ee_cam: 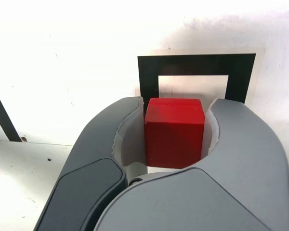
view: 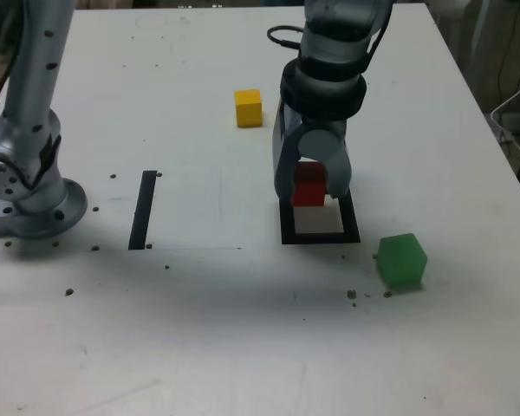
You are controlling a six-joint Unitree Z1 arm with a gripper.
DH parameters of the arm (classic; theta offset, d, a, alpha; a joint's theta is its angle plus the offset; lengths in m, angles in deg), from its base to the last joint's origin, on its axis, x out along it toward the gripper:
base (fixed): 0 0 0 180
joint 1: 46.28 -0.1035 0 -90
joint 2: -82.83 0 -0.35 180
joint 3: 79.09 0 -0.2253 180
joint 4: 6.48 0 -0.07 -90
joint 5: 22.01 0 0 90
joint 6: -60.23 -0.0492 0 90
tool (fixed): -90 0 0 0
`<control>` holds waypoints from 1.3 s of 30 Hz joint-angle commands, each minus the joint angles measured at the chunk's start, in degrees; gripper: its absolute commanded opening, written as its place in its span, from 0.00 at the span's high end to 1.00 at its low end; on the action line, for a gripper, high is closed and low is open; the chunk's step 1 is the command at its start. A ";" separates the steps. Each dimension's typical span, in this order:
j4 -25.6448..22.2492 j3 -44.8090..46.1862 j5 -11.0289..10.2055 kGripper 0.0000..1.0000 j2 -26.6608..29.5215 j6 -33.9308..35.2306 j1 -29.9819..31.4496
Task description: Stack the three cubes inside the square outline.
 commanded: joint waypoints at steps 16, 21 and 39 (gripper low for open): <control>3.68 1.86 1.80 0.75 -0.93 -2.16 0.74; 4.32 2.41 1.84 0.73 -1.08 -2.19 0.74; 4.57 3.02 0.57 0.35 -1.13 -2.46 0.74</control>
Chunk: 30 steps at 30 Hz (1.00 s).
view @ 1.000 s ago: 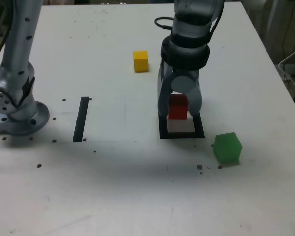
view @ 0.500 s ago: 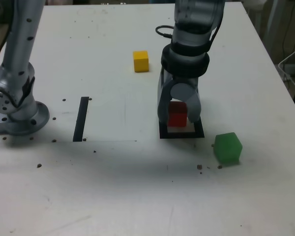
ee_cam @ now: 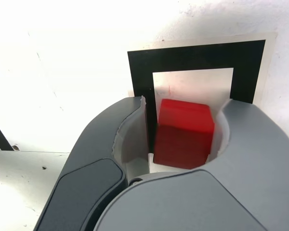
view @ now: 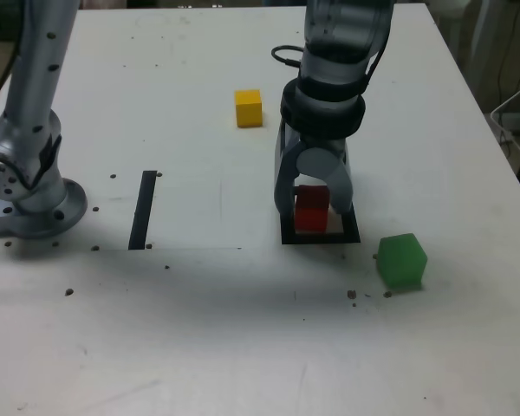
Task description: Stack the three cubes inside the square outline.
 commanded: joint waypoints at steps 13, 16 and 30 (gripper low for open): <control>-0.56 0.15 -1.46 0.10 0.63 -0.18 0.07; -1.30 0.12 -1.87 0.04 0.81 0.33 0.07; -2.43 -0.39 -2.16 0.01 1.73 0.14 0.06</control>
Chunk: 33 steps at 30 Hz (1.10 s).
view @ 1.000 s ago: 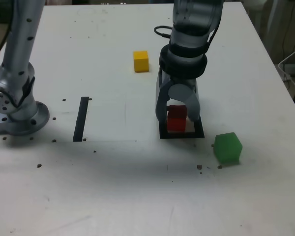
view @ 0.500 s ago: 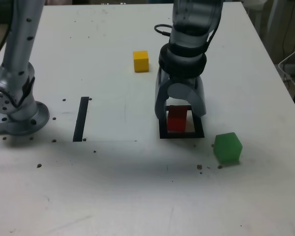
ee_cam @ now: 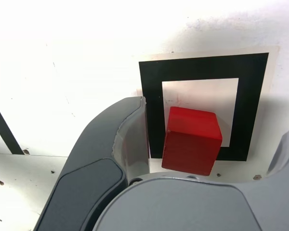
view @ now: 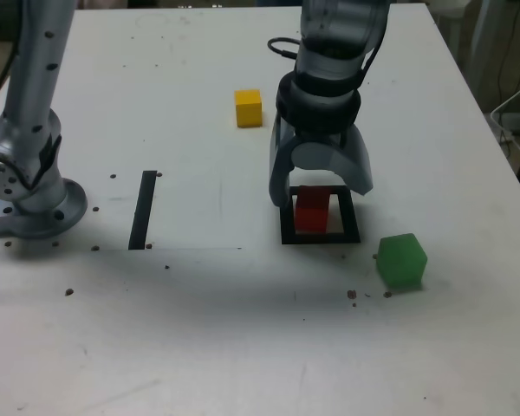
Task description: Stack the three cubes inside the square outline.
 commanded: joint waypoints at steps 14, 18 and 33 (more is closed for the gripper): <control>-12.51 -4.95 -4.22 0.01 5.91 -4.90 -3.82; -13.85 -3.90 -4.68 0.01 7.38 -7.36 -8.48; -11.40 -0.50 -8.43 0.01 7.69 -12.70 -23.81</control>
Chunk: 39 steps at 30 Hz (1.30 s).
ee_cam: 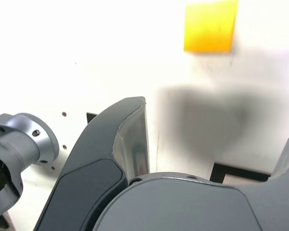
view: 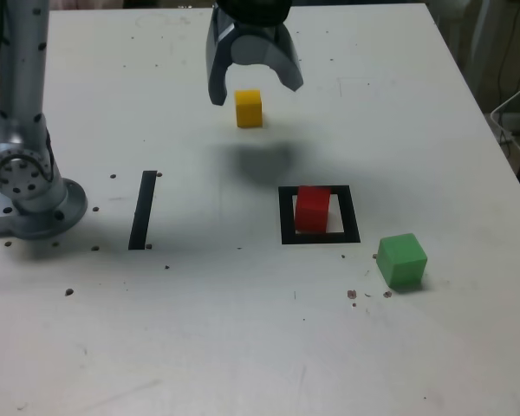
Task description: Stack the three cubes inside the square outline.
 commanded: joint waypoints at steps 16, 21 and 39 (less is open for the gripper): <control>11.64 5.52 -0.64 0.01 -3.94 -4.93 -10.85; 13.94 6.46 -0.59 0.01 -5.17 -5.33 -11.26; 16.74 5.69 -1.23 0.32 -7.66 -6.65 -11.27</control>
